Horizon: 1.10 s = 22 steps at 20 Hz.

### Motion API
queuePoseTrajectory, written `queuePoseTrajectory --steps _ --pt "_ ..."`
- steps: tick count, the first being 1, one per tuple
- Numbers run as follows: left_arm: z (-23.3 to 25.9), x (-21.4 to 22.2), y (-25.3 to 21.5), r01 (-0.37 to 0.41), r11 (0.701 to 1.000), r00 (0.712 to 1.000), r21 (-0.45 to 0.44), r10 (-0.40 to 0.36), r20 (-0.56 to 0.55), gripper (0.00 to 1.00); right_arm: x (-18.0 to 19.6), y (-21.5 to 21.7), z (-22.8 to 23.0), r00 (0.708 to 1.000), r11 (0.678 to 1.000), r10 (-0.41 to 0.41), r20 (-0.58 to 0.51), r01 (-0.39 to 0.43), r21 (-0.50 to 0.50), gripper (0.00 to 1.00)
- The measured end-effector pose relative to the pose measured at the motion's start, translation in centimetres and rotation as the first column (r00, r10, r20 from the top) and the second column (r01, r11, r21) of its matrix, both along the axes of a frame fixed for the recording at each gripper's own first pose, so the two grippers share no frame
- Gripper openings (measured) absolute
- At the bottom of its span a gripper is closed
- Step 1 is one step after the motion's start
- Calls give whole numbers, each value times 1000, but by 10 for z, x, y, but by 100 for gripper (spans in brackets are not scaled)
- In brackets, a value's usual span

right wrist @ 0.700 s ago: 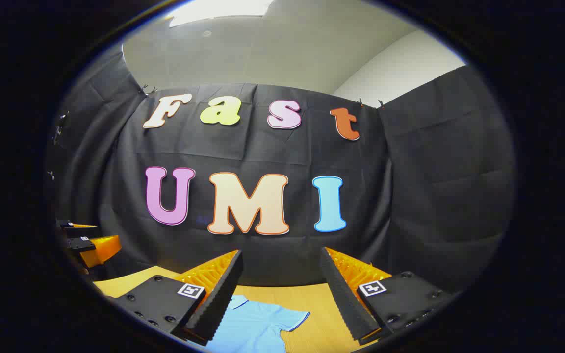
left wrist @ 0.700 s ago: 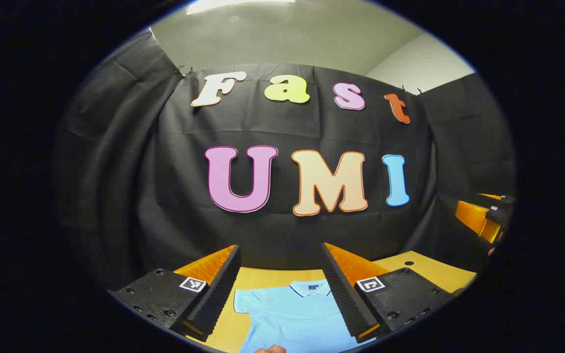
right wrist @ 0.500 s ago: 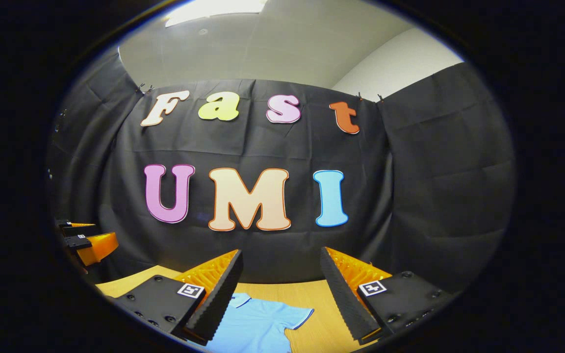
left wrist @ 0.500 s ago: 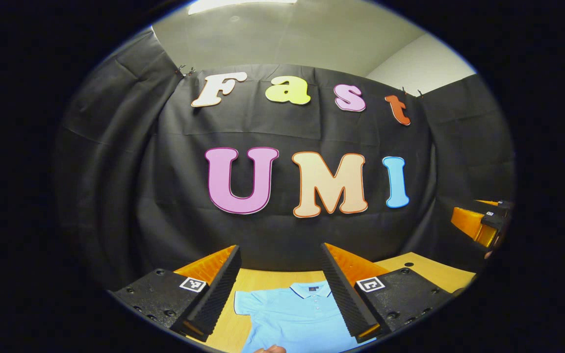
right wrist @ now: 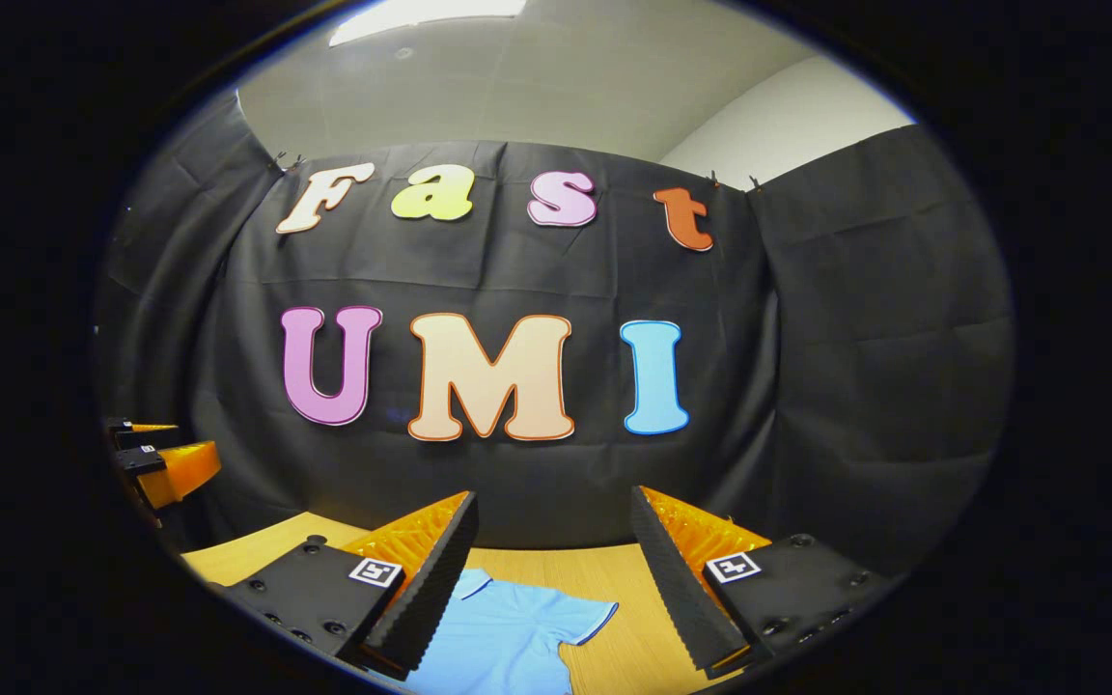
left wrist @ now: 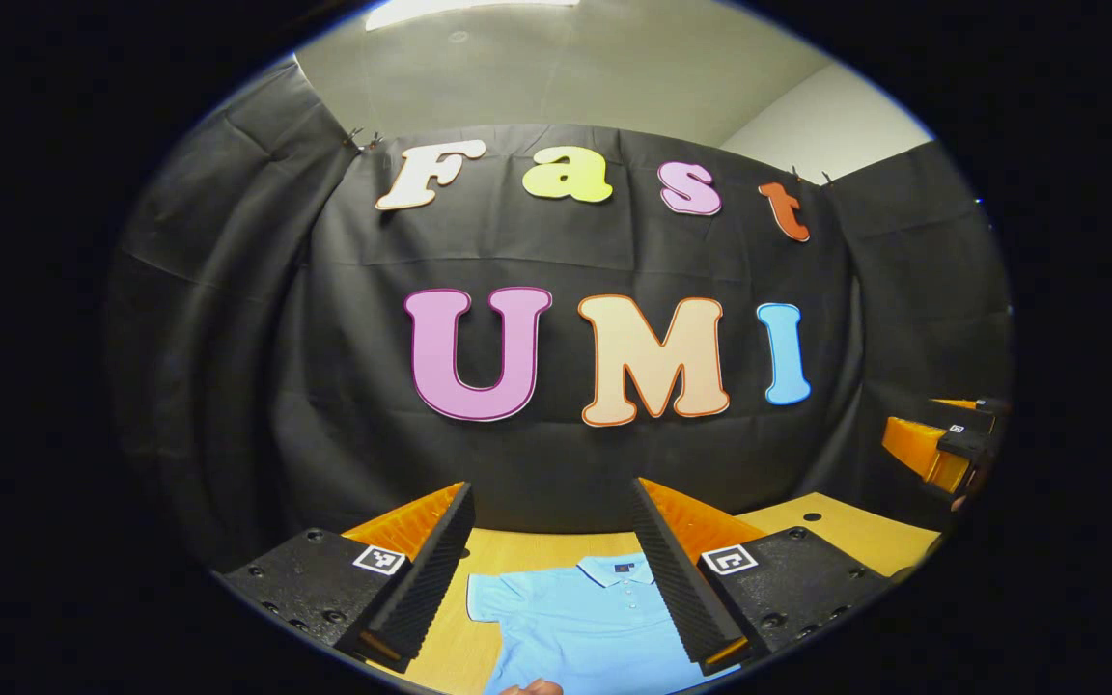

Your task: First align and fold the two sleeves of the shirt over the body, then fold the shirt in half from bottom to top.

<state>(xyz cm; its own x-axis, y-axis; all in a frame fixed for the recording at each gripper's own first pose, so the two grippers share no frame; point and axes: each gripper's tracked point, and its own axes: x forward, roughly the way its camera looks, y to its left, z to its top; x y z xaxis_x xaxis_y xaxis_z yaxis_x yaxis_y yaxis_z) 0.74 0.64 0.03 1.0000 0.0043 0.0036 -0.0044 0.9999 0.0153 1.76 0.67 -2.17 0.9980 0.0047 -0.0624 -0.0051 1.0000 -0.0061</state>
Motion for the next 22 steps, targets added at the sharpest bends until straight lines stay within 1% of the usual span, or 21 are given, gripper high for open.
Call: queuePoseTrajectory --steps 3,4,7,8,10,12,15,17,20,22 --pt "-1 2 3 -3 1000 1000 9 3 4 94 10 3 -12 1000 1000 6 -22 -6 -1 98" --pt "-1 4 4 -4 1000 1000 7 4 3 95 16 2 -19 999 1000 4 -32 -4 -3 98" --pt "-3 9 11 -11 1000 1000 10 11 0 95 36 -4 -51 996 1000 -7 -85 5 -15 99" --pt "-2 12 14 -12 1000 1000 13 12 3 94 43 -5 -63 995 1000 -6 -102 4 -20 98" --pt "-2 18 20 -18 1000 1000 22 18 6 93 57 -10 -87 991 1000 -17 -132 14 -25 100" --pt "-3 22 25 -23 999 1000 27 23 8 93 69 -16 -114 984 999 -35 -176 30 -30 98" --pt "-9 30 29 -25 999 1000 25 25 -4 95 87 -25 -147 975 998 -56 -215 47 -45 98" --pt "-12 35 32 -27 999 1000 25 28 -9 94 99 -32 -171 967 997 -72 -246 61 -53 99" --pt "-15 43 37 -32 999 999 32 33 -15 94 114 -40 -209 949 993 -99 -300 77 -85 99" --pt "-18 48 40 -36 999 999 36 36 -21 94 121 -46 -239 931 991 -113 -348 80 -107 99"
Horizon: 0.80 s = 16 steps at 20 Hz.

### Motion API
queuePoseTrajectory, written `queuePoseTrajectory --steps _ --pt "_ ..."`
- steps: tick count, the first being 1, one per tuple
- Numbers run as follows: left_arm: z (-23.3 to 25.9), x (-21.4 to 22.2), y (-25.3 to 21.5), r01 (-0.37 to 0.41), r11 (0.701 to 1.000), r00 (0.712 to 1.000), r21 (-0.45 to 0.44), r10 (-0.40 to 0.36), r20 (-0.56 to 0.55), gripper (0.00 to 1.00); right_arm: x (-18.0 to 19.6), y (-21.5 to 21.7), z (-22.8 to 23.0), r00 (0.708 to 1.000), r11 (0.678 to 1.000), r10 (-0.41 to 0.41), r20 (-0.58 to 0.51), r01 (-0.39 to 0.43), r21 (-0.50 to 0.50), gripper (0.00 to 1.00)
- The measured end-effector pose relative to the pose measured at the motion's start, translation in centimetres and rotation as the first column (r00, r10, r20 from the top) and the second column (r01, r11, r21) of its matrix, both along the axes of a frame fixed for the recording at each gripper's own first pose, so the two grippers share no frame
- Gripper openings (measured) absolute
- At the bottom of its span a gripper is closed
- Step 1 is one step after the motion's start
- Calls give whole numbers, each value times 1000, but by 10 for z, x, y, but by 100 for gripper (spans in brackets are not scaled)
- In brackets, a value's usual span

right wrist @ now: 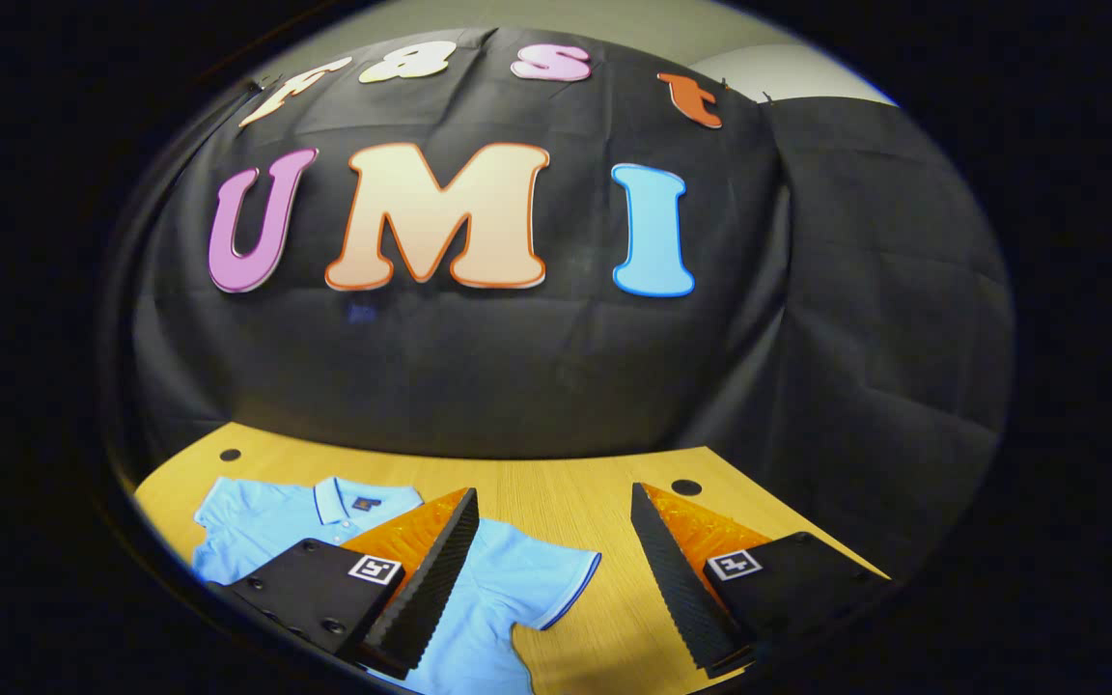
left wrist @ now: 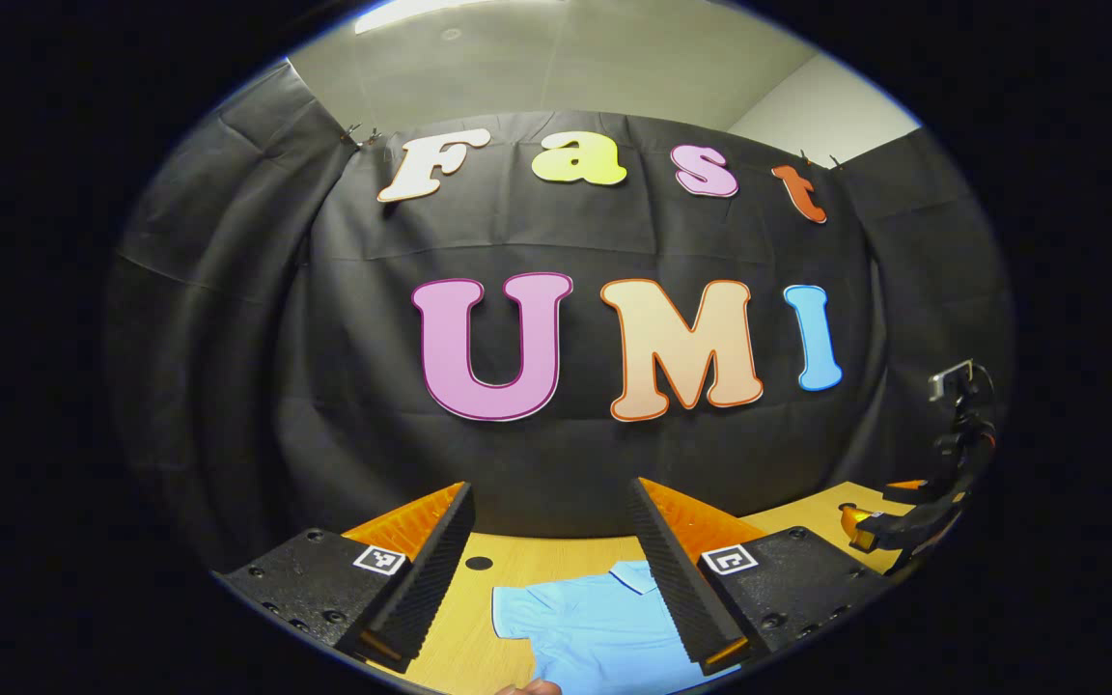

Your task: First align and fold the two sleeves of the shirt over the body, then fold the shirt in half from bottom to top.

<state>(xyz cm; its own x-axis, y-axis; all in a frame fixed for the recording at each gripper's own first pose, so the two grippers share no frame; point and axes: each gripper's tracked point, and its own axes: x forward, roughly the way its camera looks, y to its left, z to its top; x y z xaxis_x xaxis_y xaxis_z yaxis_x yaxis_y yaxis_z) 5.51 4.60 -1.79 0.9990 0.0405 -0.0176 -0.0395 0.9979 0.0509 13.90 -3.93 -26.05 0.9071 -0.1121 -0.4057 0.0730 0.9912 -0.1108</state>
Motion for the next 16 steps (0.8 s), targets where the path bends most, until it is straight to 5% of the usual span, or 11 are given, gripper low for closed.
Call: queuePoseTrajectory --steps 9,16 --pt "-19 14 13 -30 1000 998 -2 30 -47 95 19 -25 -128 967 997 -75 -244 74 -13 100" --pt "-30 20 16 -43 999 996 -1 42 -78 95 22 -40 -183 917 988 -127 -378 152 38 100"
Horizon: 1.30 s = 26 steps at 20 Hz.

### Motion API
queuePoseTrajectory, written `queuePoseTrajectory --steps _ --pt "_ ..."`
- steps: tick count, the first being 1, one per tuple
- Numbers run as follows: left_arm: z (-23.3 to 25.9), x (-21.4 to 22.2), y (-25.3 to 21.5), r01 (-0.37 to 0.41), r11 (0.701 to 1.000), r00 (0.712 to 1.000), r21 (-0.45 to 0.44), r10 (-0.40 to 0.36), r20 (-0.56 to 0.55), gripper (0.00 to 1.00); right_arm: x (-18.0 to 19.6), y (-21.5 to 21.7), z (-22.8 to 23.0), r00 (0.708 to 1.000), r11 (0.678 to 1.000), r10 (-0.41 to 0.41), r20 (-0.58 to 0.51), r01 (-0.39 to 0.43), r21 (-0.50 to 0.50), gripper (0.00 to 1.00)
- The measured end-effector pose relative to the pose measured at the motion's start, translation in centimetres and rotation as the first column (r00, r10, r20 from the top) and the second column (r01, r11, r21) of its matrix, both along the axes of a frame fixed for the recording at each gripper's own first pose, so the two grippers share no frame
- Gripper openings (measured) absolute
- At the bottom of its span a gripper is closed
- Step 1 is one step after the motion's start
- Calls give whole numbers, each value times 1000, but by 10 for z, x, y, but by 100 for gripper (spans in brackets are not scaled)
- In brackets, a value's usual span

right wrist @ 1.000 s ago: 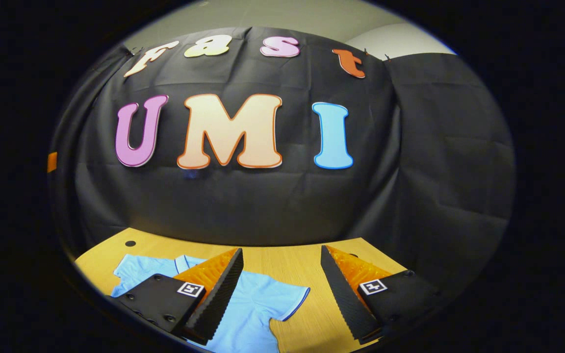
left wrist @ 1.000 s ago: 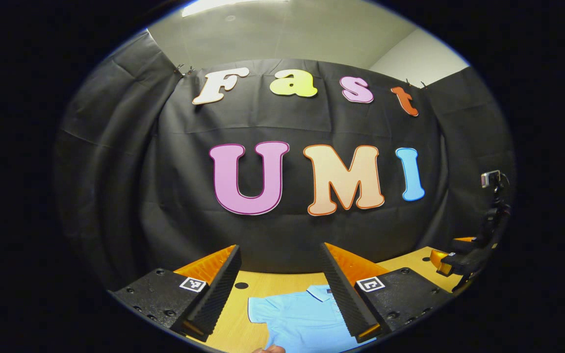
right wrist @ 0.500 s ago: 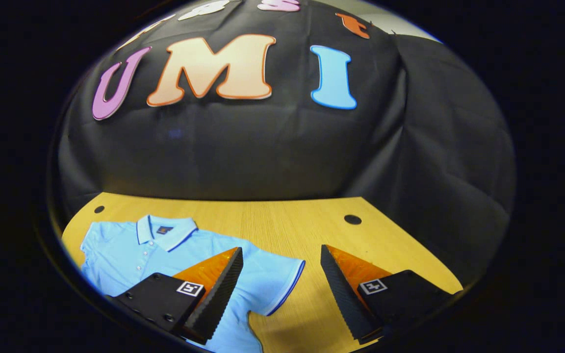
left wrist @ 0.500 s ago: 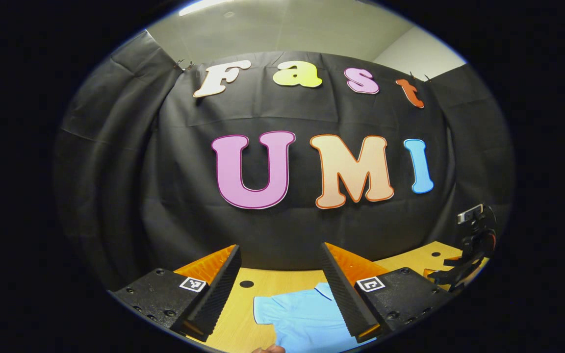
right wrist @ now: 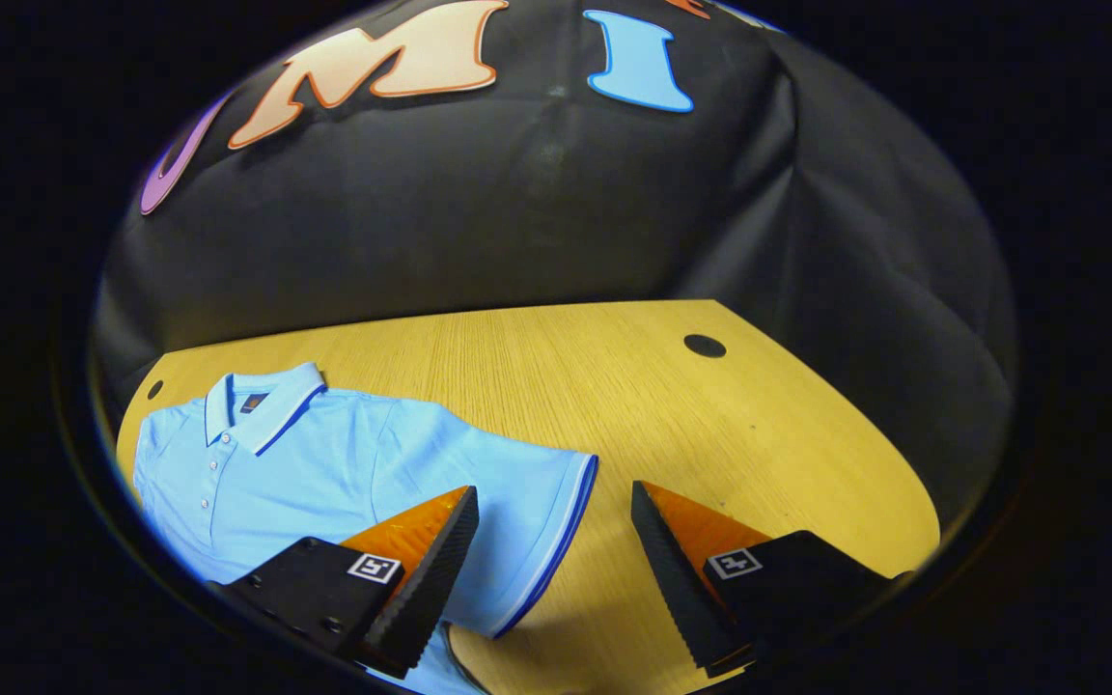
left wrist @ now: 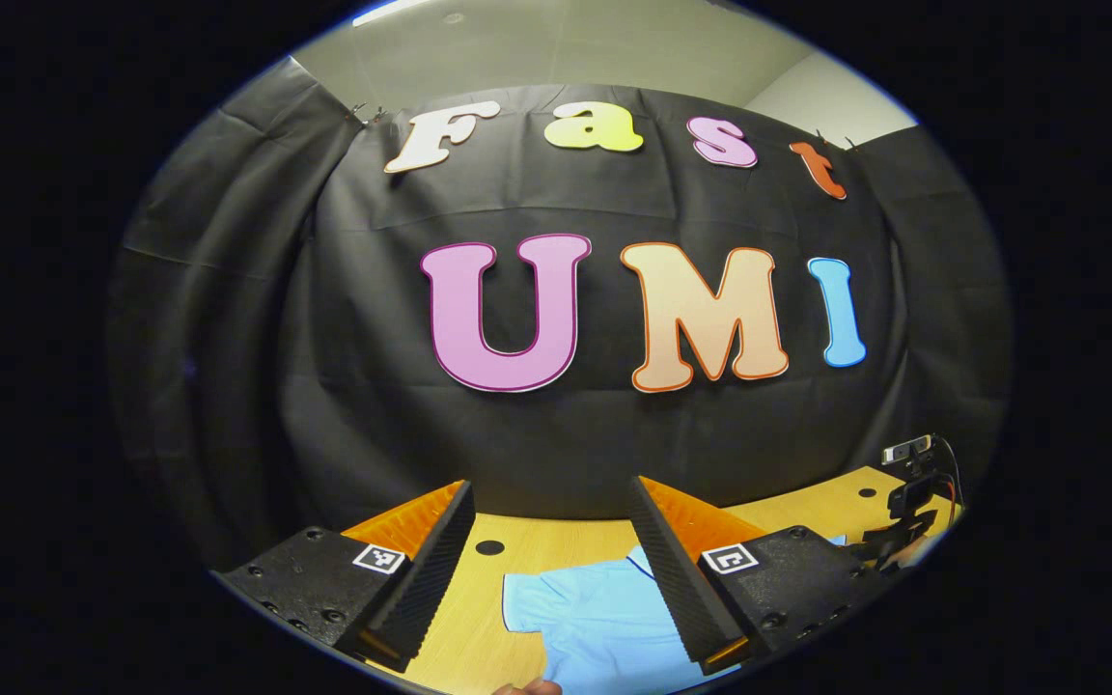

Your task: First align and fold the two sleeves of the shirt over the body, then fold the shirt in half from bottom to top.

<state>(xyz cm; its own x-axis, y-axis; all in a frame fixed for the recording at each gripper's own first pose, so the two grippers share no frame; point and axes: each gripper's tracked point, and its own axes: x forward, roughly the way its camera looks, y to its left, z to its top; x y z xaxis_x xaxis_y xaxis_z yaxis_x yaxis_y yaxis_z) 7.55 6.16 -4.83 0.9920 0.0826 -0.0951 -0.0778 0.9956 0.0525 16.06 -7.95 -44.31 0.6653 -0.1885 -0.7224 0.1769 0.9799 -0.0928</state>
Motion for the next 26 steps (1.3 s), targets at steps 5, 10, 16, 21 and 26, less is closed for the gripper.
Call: queuePoseTrajectory --steps 5,10,16,21,26 --pt "-3 4 -1 8 1000 1000 3 -8 -10 95 -8 1 -19 996 996 -51 -68 55 63 99" --pt "-8 4 1 0 1000 1000 -4 0 -24 95 -7 9 -16 998 996 -23 -63 28 79 97" --pt "-10 1 1 -3 1000 999 -6 3 -33 95 -2 23 -20 997 986 -26 -70 37 163 15" --pt "-13 0 10 -23 1000 999 -5 23 -42 95 9 44 -6 998 960 -34 -46 46 276 3" --pt "-20 3 14 -33 999 998 -16 32 -59 95 21 102 31 999 915 15 36 -28 403 2"
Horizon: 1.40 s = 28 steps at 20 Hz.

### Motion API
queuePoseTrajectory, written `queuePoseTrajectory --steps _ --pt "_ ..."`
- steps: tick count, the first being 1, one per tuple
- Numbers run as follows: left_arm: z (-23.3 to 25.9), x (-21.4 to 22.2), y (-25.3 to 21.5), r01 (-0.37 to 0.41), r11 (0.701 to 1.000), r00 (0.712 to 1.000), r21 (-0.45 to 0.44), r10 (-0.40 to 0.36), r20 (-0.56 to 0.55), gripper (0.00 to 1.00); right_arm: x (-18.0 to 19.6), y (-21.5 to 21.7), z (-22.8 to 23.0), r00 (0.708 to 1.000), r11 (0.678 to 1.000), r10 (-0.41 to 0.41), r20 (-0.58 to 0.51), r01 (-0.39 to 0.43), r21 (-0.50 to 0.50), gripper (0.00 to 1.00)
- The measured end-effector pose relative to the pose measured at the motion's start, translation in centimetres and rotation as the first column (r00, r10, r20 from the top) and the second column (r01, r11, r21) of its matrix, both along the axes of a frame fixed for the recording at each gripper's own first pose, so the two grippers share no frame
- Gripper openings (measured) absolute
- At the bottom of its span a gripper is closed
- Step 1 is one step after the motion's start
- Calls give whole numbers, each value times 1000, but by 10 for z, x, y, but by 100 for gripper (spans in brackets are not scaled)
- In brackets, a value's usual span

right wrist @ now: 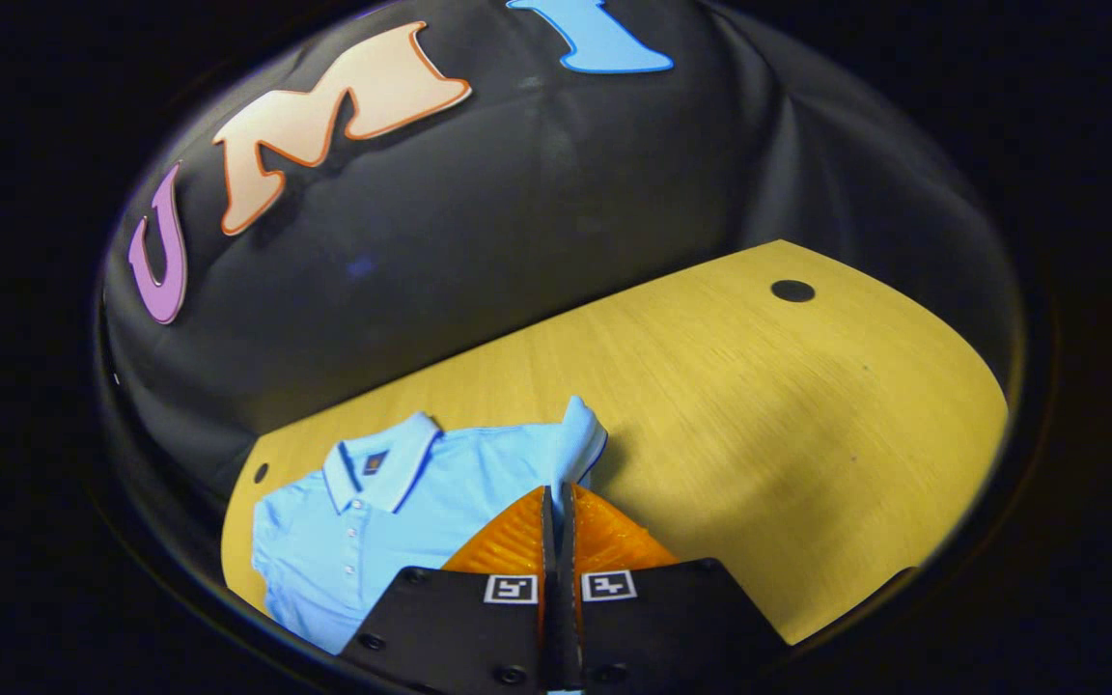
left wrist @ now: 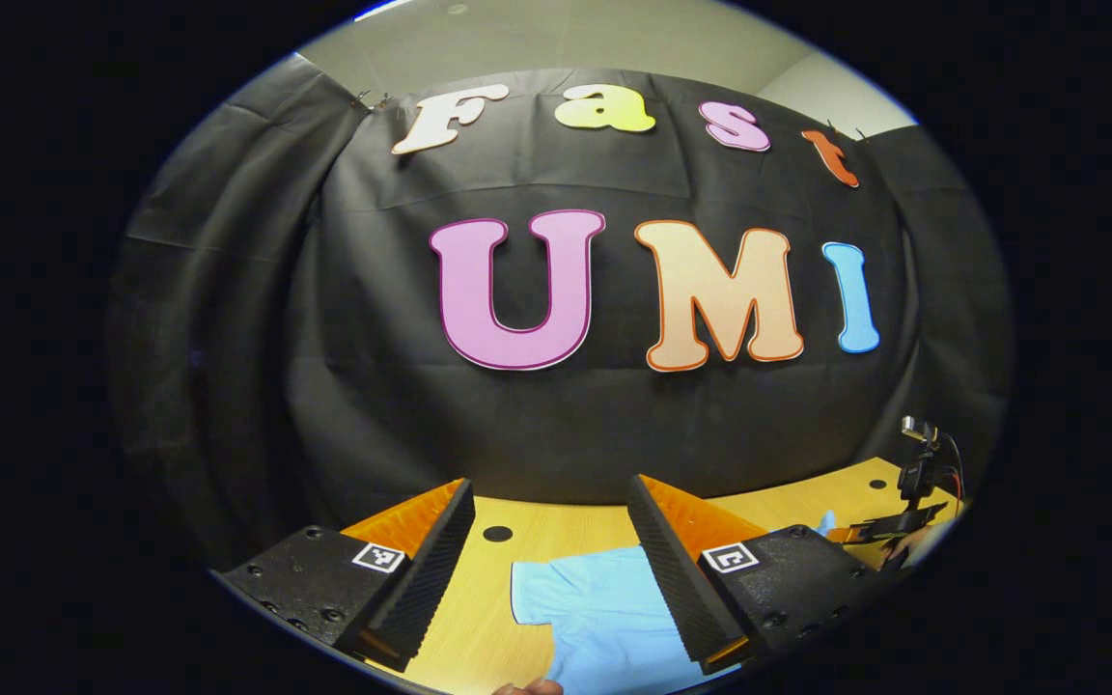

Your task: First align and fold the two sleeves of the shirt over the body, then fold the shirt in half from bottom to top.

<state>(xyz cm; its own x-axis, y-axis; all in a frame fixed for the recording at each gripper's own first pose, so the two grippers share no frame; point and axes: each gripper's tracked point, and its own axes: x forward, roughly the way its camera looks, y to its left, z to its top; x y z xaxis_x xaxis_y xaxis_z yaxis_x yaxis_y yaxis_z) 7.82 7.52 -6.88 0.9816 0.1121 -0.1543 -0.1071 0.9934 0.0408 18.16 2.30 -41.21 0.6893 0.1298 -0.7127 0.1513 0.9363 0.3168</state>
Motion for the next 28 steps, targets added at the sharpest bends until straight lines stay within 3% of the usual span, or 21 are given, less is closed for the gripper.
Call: queuePoseTrajectory --steps 8,9,13,14,23,28 --pt "-27 1 12 -17 1000 999 -5 17 -51 96 -21 83 -20 992 988 104 -78 -94 123 4" --pt "-34 3 14 -20 1000 998 -5 20 -62 96 -23 87 -16 990 984 112 -85 -99 145 15" --pt "-66 19 19 -33 999 994 -29 30 -101 96 -24 72 3 991 988 131 -35 -128 85 92" --pt "-77 24 20 -39 998 993 -43 34 -112 95 -24 67 11 992 989 127 -20 -125 78 97" --pt "-204 73 55 -117 993 951 -28 104 -293 95 -51 0 66 994 995 98 54 -97 -33 97" --pt "-272 87 63 -137 990 902 -27 113 -417 95 -77 -26 63 996 993 88 16 -86 -80 97"
